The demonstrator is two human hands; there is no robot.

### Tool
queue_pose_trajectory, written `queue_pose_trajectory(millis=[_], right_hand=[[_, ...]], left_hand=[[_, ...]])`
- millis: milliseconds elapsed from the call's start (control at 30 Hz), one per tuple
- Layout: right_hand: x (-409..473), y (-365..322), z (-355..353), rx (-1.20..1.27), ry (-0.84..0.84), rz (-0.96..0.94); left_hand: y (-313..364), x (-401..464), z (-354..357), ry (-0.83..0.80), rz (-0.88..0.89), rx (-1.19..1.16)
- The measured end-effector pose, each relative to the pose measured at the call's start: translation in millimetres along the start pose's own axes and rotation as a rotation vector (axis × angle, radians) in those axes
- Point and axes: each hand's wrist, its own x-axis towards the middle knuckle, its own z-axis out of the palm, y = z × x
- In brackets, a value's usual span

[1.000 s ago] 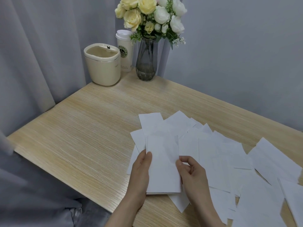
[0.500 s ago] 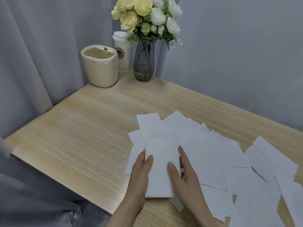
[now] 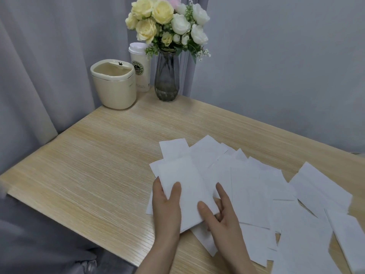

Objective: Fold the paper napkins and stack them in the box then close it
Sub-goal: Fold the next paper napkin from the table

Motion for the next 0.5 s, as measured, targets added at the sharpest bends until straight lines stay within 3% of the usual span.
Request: queue_pose_trajectory(millis=[100,233,500], right_hand=[[-5.2,3.7,2.7,0.167,-0.019,0.051],[-10.2,9.1,3.0,0.302,-0.050,0.093],[-1.7,3.0,-47.0,0.101,0.051,0.026]], left_hand=[[0.6,-3.9,11.4,0.113,0.039,-0.045],[-0.1,-16.9,24.5,0.098,0.052,-0.080],[7.7,-18.8,19.9,0.079,0.001,-0.120]])
